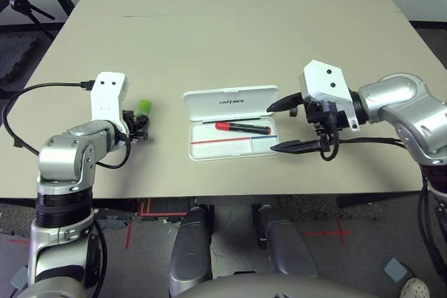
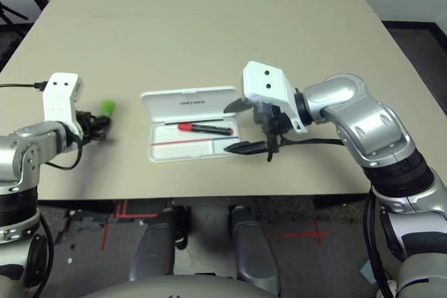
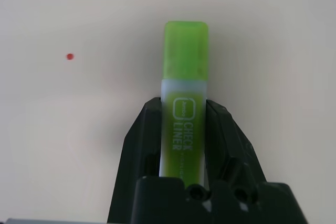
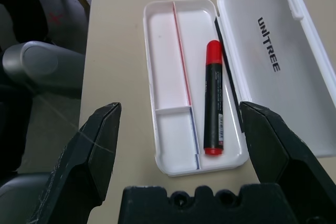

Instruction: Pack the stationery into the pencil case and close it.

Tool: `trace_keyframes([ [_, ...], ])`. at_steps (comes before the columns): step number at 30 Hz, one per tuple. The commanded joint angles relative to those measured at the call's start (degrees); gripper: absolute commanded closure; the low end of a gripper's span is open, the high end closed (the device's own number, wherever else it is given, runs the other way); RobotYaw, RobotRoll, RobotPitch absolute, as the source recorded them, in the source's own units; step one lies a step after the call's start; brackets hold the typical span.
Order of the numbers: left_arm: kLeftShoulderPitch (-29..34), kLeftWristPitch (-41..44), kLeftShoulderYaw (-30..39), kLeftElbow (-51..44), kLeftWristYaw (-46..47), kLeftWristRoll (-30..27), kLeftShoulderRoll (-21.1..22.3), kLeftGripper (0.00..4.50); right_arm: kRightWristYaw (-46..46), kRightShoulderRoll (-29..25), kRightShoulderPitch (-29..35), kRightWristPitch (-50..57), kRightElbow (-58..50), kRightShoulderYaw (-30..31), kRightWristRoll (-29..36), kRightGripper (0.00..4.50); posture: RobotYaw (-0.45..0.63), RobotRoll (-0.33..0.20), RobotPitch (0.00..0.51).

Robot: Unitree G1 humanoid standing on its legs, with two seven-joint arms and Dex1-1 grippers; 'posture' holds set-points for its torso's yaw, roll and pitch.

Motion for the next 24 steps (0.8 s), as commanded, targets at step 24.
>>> trace_keyframes([
  [24, 9.62, -24.45, -1.96, -18.21, -35.41, -16.12, 17.26, 3.42, 2.40, -1.79, -0.91, -1.01, 3.70, 1.02, -0.93, 0.00, 0.04, 0.000, 0.199],
])
